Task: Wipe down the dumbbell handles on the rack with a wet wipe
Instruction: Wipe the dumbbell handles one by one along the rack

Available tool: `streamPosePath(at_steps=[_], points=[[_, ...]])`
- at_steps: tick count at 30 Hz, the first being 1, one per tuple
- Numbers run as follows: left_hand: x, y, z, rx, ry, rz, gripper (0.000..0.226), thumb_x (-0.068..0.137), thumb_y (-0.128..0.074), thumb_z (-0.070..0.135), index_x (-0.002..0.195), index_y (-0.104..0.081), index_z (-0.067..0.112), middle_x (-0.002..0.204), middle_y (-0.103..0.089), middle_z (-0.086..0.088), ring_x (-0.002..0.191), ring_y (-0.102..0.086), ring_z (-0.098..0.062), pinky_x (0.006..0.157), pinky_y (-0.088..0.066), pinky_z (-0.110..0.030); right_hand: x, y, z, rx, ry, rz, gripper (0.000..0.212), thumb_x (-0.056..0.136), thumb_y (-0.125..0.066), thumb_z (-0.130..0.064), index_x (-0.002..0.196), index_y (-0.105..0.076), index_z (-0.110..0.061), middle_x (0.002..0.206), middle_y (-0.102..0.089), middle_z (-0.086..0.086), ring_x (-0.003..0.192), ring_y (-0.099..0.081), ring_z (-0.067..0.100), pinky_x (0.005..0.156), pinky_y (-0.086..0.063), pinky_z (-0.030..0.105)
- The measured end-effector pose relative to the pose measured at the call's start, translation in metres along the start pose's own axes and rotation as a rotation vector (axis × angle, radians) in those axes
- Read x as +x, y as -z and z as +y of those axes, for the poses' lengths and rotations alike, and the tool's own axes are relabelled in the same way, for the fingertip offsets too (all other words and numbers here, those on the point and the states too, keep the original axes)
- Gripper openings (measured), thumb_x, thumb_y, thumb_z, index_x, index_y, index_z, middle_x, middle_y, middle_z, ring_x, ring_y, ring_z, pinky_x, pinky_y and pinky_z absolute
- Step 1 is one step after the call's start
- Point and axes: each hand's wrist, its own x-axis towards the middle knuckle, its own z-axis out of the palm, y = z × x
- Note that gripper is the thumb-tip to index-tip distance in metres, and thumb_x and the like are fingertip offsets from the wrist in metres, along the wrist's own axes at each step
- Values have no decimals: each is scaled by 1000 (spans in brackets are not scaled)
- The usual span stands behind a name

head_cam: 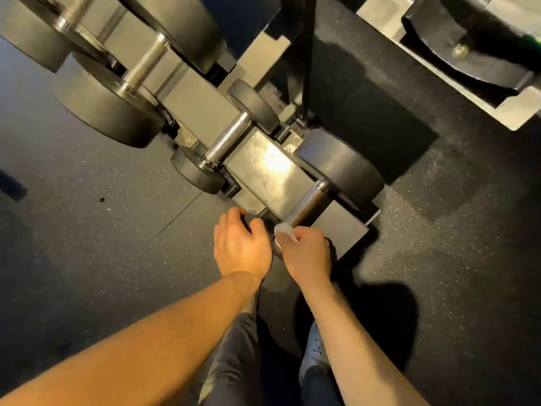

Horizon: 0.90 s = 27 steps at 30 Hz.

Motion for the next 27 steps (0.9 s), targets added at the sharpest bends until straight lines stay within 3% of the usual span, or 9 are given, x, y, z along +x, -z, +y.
streamPosePath(at_steps=[4,6,9,12,17,20,23,25,27], points=[[1,3,2,21,-5,-71,32,99,-48,22,128,-59,12,118,-59,-10,112,-51,-31,92,-41,-44,5,15,-18,172,-60,59,37,93,-72,-28,62,-64,-11,52,-63,-9,52,-62,2,52,-51,28],[4,9,2,88,-41,-138,39,100,-51,24,137,-53,15,128,-57,-8,121,-48,-30,101,-39,-45,10,22,-29,387,-146,204,29,94,-72,-25,71,-65,-9,67,-70,5,65,-69,17,63,-61,38],[17,24,12,7,-313,-243,48,100,-59,26,146,-46,20,132,-55,0,124,-49,-19,104,-42,-39,22,38,-41,756,-319,305,20,98,-67,-19,78,-64,-18,76,-71,11,69,-73,22,64,-62,34],[37,21,40,-157,-454,-462,37,103,-57,30,139,-57,27,111,-66,8,97,-62,-3,87,-50,-27,23,44,-48,826,-341,205,6,98,-65,-16,93,-68,-17,85,-75,11,68,-74,20,55,-57,26],[45,-11,74,-152,-346,-634,32,103,-59,28,133,-66,21,114,-64,2,104,-61,-12,91,-46,-27,11,54,-51,867,-257,-9,23,99,-48,3,109,-68,-3,90,-73,12,78,-71,21,62,-58,31],[46,-20,74,-208,-312,-520,16,98,-64,17,106,-78,17,93,-68,9,90,-63,-10,80,-44,-24,2,77,-50,678,-263,58,21,98,-49,4,110,-66,0,83,-72,15,66,-69,20,57,-58,31],[52,-31,76,-229,-264,-507,21,96,-62,11,82,-77,14,77,-67,6,75,-63,-11,71,-49,-27,-1,103,-50,37,-41,496,19,98,-51,-14,92,-69,-15,77,-70,3,70,-68,17,64,-54,35],[58,-37,80,-244,-217,-524,30,89,-60,3,62,-68,11,58,-57,6,60,-54,-11,60,-45,-27,13,108,-56,-153,154,687,18,98,-50,-29,95,-65,-18,89,-64,-1,82,-65,18,73,-55,41],[70,-39,86,-289,-106,-575,33,81,-58,-4,50,-63,8,51,-48,-2,54,-45,-15,55,-39,-29,40,96,-66,-157,256,659,23,97,-52,-36,109,-61,-19,107,-59,-1,96,-60,18,83,-55,43]])
